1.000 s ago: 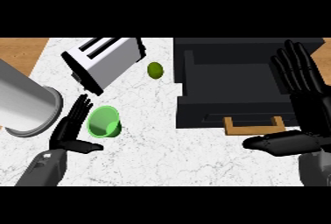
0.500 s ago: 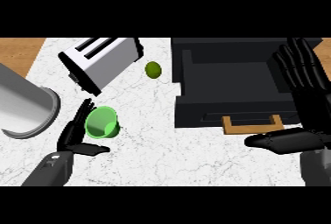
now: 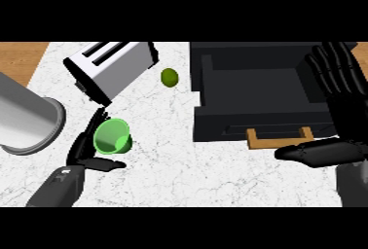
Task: Pick up the cup, place it into the drawer and close the drawer
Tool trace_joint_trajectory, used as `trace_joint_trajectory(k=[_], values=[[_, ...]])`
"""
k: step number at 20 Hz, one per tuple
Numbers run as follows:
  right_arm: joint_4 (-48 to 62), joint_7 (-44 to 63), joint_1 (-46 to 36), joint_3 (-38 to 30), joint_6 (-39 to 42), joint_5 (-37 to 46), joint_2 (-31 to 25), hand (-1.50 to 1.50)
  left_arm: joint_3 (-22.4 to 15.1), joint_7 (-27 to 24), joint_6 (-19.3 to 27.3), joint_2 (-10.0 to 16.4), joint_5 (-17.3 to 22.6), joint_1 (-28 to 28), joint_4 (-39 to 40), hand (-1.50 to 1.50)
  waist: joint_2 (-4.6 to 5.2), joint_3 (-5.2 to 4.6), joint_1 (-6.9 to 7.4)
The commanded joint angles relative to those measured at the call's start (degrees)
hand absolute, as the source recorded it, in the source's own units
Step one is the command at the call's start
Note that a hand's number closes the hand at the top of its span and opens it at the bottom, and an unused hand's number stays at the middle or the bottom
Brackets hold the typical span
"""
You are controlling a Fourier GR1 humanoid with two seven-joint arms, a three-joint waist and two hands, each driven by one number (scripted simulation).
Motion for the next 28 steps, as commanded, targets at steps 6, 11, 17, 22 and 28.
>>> trace_joint_trajectory(k=[6, 11, 17, 22, 28], values=[[1.62, 1.34, -2.23, -0.74, 0.31, -0.23, -1.15, -1.50, -0.20, -3.15, -5.45, -2.33, -0.42, -2.42, 1.44, -1.50, 0.12, -0.01, -0.20], [-1.05, -0.05, 0.79, -0.48, 0.85, -0.30, -0.79, -1.50, -0.13, -6.24, -13.28, -2.91, 0.55, -0.64, -0.28, 1.50, -0.01, -0.03, -0.40], [-1.70, 1.45, 0.25, 0.46, 0.32, 0.22, -0.43, -1.50, 0.84, -11.03, 8.11, -3.07, -0.68, -2.75, -5.03, 1.50, -0.01, 0.00, -0.49], [1.39, -0.56, 1.02, -2.93, 2.62, -2.25, -2.49, -1.50, 2.29, -13.52, -2.19, -6.03, 2.30, -3.79, -6.58, 1.50, -0.17, 0.07, -0.01], [0.20, 1.89, 0.73, -3.21, 1.81, -2.33, -2.75, -1.50, 9.24, -15.77, 3.84, -3.72, 8.58, 0.30, -8.92, 1.50, -0.48, 0.14, 1.03]])
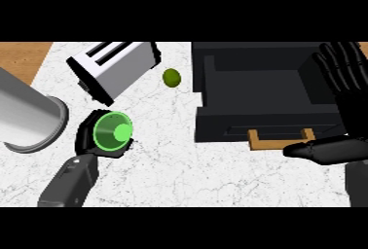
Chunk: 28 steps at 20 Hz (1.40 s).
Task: Pick up the cup, place it into the drawer and close the drawer
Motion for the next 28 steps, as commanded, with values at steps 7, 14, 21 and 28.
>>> trace_joint_trajectory(k=[7, 14, 21, 28], values=[[-0.20, -0.81, 2.34, -1.14, 0.99, -0.12, -0.77, -1.50, -1.88, 1.64, 0.63, -3.76, 0.88, -6.17, -9.27, 1.50, -0.68, 0.22, 1.07], [-0.45, -2.86, 4.66, -1.17, -0.17, 1.69, 0.35, -1.50, -7.08, 15.87, 3.99, -8.29, 0.67, -9.86, -23.32, 1.50, -0.94, 0.26, 1.67], [-0.94, -1.29, 3.25, -2.27, 0.31, 0.06, -0.56, -1.50, -13.42, 35.38, 12.86, -9.26, 3.88, -18.56, -35.22, 1.50, -1.09, 0.24, 1.39], [-0.99, -2.89, 2.65, 1.03, -1.40, 3.47, 1.83, -1.50, -17.32, 40.03, 23.18, -9.29, 6.19, -33.70, -23.07, 1.50, -0.38, 0.22, -0.36]])
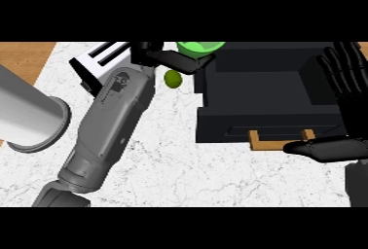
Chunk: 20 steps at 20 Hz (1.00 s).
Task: Pick up the cup, place it into the drawer and close the drawer
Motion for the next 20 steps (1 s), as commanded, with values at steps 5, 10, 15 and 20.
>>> trace_joint_trajectory(k=[5, 10, 15, 20], values=[[0.28, 2.72, -4.69, 3.04, -2.02, 1.37, 1.98, -1.50, -5.24, 9.32, 9.64, -0.12, 3.76, -15.77, 15.00, 1.50, 0.95, 0.01, -2.57], [0.41, -2.60, 0.83, 0.84, 1.79, -0.25, 0.21, -1.50, -11.47, 9.97, 13.35, -0.12, 6.91, -17.06, 21.89, 1.50, 1.01, 0.08, -3.77], [1.90, -1.83, -2.30, 1.10, 2.83, -1.66, -0.22, -1.50, -16.48, 12.92, 8.74, -0.12, 8.73, -17.78, 26.93, 1.50, 1.63, 0.13, -6.16], [1.61, -1.25, -5.64, 2.46, 2.85, -1.60, 0.09, -1.50, -20.87, 12.66, 6.18, -0.12, 9.16, -16.32, 28.96, 1.50, 2.53, 0.11, -8.81]])
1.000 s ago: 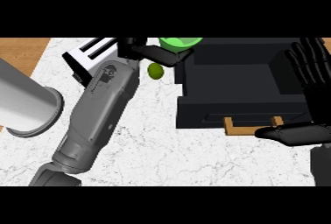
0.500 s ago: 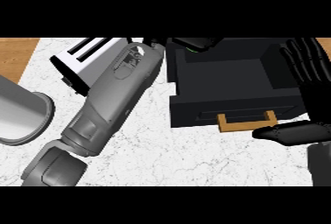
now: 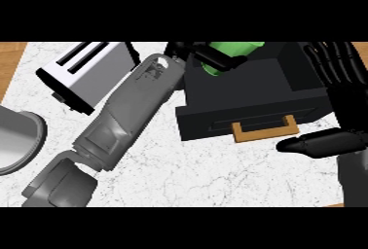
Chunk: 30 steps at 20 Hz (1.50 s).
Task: Pick up the cup, place it into the drawer and close the drawer
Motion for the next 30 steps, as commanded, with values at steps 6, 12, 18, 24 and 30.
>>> trace_joint_trajectory(k=[6, 12, 18, 24, 30], values=[[2.68, -0.10, -3.94, 1.72, 2.52, -1.98, 0.26, -1.50, -4.61, -3.14, -0.46, 0.00, 5.76, 4.59, -1.41, -1.50, 1.03, -0.06, -3.84], [2.49, 0.02, -5.10, 7.82, 11.04, -8.45, 1.81, 1.50, -2.51, -9.22, -2.29, 0.00, 12.30, 5.68, -4.91, -1.50, 1.20, -0.15, -4.10], [2.91, 4.23, -2.39, 14.21, 21.36, -10.58, -2.85, 1.50, -0.95, -15.70, -0.96, 0.00, 18.17, 6.37, -6.63, -1.50, 0.61, -0.17, -2.39], [2.22, 8.57, -0.41, 17.10, 24.26, -0.64, -10.30, -1.50, -0.76, -17.12, 1.57, 0.00, 20.54, 5.79, -4.90, -1.50, -0.66, -0.15, 2.20], [0.65, 1.94, 6.57, 21.62, 18.85, 18.49, -11.59, -1.50, 0.88, -19.41, -0.52, 0.00, 21.48, 7.94, -4.89, -1.50, -1.49, -0.10, 5.91]])
